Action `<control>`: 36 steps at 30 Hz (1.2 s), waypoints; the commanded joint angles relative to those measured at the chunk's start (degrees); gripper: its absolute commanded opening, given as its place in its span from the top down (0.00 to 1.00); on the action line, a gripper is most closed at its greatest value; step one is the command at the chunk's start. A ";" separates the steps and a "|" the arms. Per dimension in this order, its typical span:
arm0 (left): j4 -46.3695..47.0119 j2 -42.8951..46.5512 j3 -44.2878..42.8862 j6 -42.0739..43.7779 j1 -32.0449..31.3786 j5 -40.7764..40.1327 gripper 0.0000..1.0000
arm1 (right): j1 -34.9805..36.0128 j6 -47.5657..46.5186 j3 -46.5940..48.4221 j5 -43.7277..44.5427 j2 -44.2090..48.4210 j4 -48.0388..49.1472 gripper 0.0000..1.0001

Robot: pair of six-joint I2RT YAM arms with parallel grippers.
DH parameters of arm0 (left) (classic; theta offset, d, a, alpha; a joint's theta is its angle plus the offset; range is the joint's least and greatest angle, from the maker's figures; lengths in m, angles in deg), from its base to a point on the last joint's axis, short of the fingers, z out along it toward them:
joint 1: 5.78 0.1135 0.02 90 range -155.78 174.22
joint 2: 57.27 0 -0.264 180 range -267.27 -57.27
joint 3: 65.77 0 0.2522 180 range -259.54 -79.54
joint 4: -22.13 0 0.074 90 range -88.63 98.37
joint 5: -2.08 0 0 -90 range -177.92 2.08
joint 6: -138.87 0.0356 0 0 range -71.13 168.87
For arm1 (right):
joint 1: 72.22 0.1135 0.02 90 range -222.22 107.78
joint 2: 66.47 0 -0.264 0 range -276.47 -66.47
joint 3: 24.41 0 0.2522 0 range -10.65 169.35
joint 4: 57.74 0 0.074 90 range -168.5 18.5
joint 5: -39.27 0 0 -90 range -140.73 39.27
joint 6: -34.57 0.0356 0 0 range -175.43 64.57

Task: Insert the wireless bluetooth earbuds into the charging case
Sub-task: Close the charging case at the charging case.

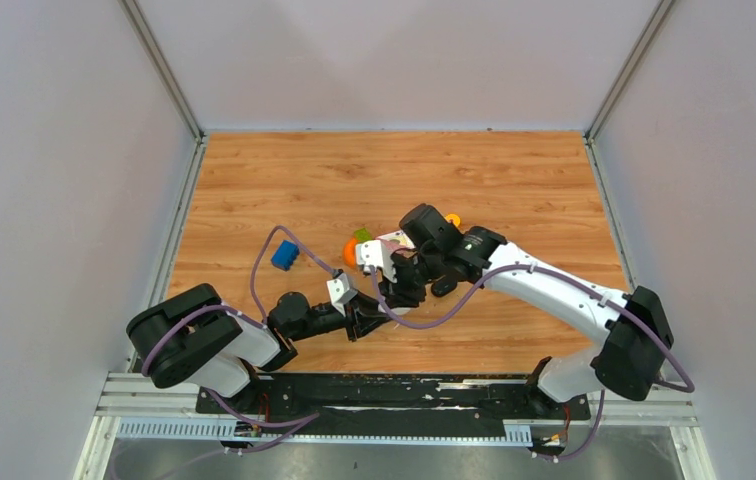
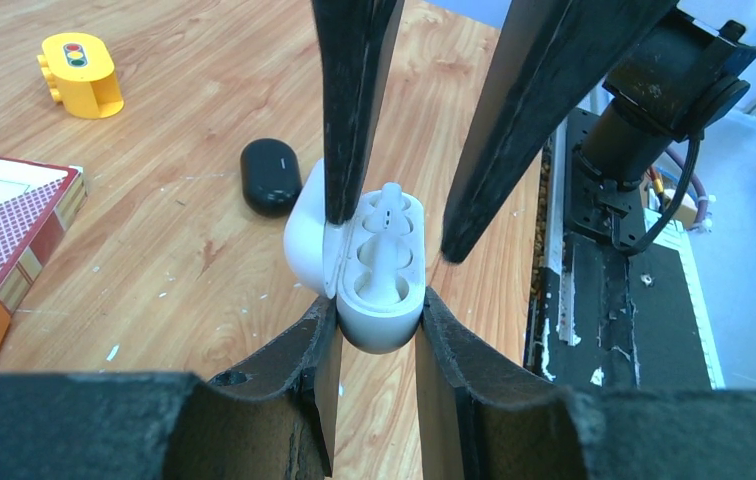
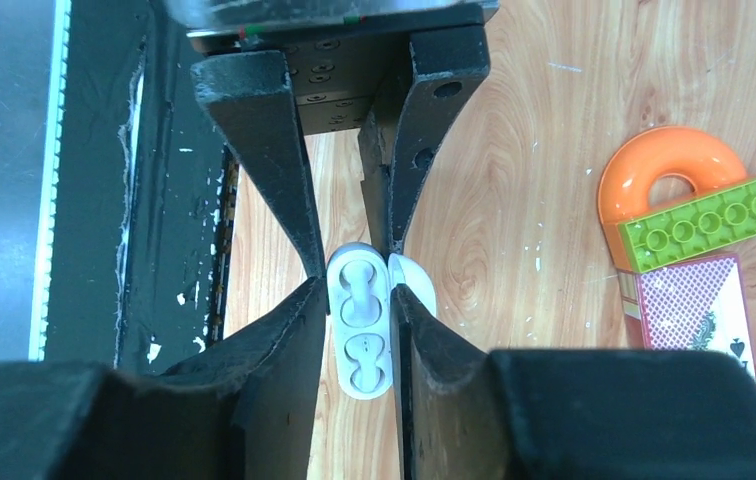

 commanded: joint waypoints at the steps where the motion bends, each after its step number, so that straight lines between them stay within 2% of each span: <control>1: 3.95 0.45 -0.48 0.94 -0.30 1.74 0.99 | -2.42 -0.67 0.33 -5.06 4.57 1.11 0.67; 5: 3.97 0.32 -0.61 0.83 -0.30 1.93 0.99 | -4.23 -5.64 -1.27 -6.90 7.81 -0.18 0.57; 7: 3.97 0.22 -0.63 0.83 -0.30 1.93 0.99 | -4.72 -6.71 -3.26 -7.11 9.84 0.83 0.40; 10: 3.97 -0.01 -0.73 0.68 -0.30 2.02 0.99 | -5.61 -6.69 -6.16 -6.87 12.11 3.40 0.27; 14: 4.49 -0.66 -0.90 0.60 -0.30 2.20 0.99 | -7.45 -7.29 -6.82 -7.66 11.43 3.39 0.25; 20: 3.94 0.85 -0.41 0.78 -0.30 1.94 0.99 | -7.59 -13.68 -5.41 -10.95 7.30 -3.03 0.22; 32: 3.69 1.57 -0.07 1.09 -0.30 1.58 0.99 | -7.57 -17.21 -7.00 -9.00 4.80 -3.80 0.20; 34: 4.02 1.91 0.29 1.09 -0.30 1.52 0.99 | -7.64 -18.58 -6.95 -9.73 4.08 -4.95 0.15; 36: 4.01 2.43 0.47 1.17 -0.30 1.25 0.99 | -7.55 -19.90 -7.24 -10.73 3.54 -5.80 0.04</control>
